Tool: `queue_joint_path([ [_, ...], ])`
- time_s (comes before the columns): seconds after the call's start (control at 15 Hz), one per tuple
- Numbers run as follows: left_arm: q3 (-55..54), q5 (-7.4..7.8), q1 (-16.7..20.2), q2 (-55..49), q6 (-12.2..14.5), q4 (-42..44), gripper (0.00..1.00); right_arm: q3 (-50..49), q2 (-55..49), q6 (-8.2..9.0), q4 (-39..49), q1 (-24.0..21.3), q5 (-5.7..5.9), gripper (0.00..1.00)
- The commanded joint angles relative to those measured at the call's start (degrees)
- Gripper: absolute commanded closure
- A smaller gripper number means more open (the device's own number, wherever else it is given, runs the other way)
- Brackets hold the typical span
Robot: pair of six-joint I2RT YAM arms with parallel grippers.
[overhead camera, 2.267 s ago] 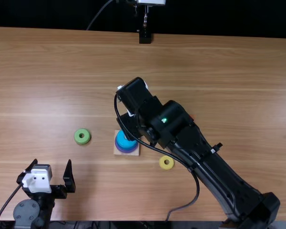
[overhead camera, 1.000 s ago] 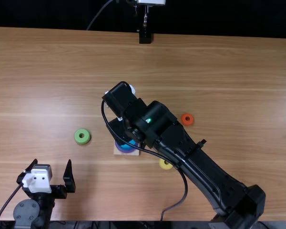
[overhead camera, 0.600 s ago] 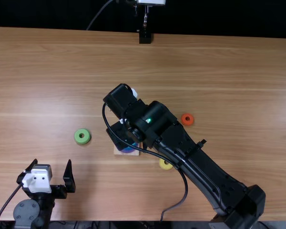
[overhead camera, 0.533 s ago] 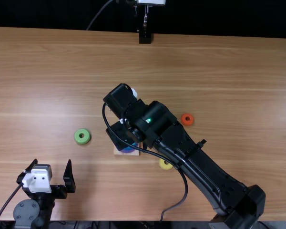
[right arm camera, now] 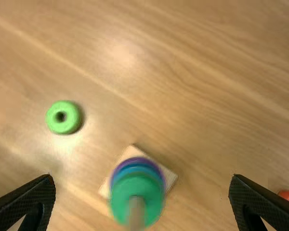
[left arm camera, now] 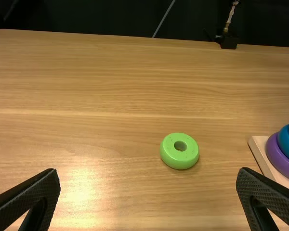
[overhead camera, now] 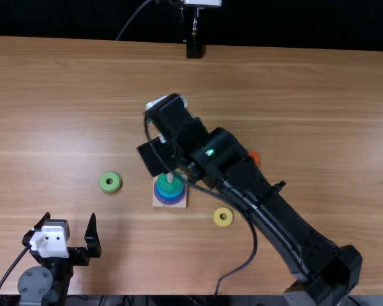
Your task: Build the Hanoi tower: stack the rings onto the peg from bottom to top in this color order: purple, dark blue, light blue, dark green, light green, yellow, orange.
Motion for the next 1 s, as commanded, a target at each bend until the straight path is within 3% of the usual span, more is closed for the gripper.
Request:
queue_joint_path([
  [0.0, -5.96, -0.22, 0.41, -0.67, 0.74, -4.54, 0.00, -2.44, -6.20, 0.32, -0.14, -5.76, 0.59, 0.00],
  [0.2, -5.96, -0.22, 0.41, -0.67, 0.74, -4.54, 0.00, -9.56, -11.82, -0.42, 2.29, -13.58, 0.59, 0.00],
  [0.47, -5.96, -0.22, 0.41, -0.67, 0.74, -4.54, 0.00, -26.88, -23.34, -0.63, 20.22, -23.51, 0.48, 0.00],
  [0.53, -5.96, -0.22, 0.41, -0.67, 0.74, -4.54, 0.00, -31.98, -26.77, -1.58, 25.07, -24.92, 0.48, 0.00],
  [0.73, -5.96, -0.33, 0.41, -0.67, 0.74, -4.54, 0.00, -45.77, -37.58, -8.43, 35.83, -29.49, 0.06, 0.00],
  [0.8, -5.96, -0.33, 0.41, -0.67, 0.74, -4.54, 0.00, -50.35, -41.18, -9.81, 39.10, -30.54, -0.36, 0.00],
  [0.93, -5.96, -0.22, 0.41, -0.67, 0.74, -4.54, 0.00, -58.96, -49.97, -10.12, 45.11, -33.36, -0.68, 0.00],
])
